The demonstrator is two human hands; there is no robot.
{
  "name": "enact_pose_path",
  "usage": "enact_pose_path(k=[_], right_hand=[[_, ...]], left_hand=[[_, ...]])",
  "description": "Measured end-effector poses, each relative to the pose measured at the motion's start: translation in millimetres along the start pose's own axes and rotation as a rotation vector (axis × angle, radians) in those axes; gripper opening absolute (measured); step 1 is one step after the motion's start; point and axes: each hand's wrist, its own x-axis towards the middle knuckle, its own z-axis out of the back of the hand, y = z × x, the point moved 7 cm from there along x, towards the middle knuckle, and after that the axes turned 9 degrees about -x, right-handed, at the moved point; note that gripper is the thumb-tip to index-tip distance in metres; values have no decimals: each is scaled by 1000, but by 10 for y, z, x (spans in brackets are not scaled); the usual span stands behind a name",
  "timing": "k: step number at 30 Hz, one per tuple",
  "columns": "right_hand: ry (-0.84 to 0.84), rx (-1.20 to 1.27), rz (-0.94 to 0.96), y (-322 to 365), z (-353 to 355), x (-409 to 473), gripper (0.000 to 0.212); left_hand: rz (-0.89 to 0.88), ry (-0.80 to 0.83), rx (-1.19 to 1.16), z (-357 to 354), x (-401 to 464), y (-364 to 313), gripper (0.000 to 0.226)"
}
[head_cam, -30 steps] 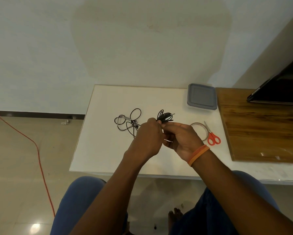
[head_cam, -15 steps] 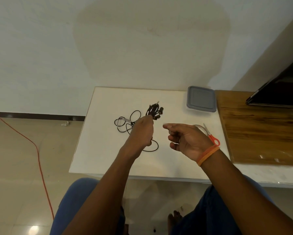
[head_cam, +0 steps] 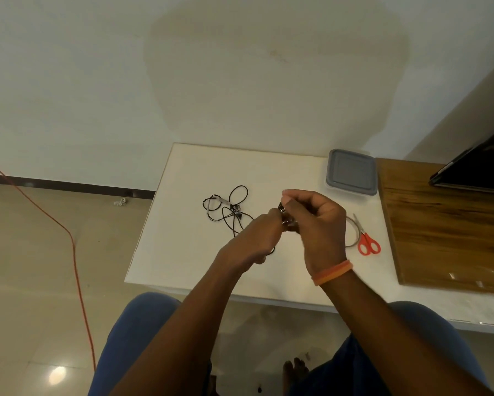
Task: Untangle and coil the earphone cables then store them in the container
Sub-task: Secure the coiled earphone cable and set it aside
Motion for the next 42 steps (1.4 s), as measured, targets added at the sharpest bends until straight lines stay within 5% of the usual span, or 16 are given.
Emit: enact_pose_path(k=[3, 14, 21, 30, 42], right_hand=[[113, 212, -268, -181, -50, 13, 14], [226, 120, -64, 18, 51, 70, 16], [438, 336, -136, 136, 42, 31, 17], [722, 425, 6, 230, -159, -90, 18], [435, 617, -263, 26, -93, 69, 22]], left_hand=[[90, 41, -116, -18, -3, 63, 31], [129, 282, -459, -118, -30, 79, 42], [194, 213, -792, -114, -4, 64, 43], [73, 189, -729, -220, -40, 10, 36], [242, 542, -689, -312, -162, 47, 34]])
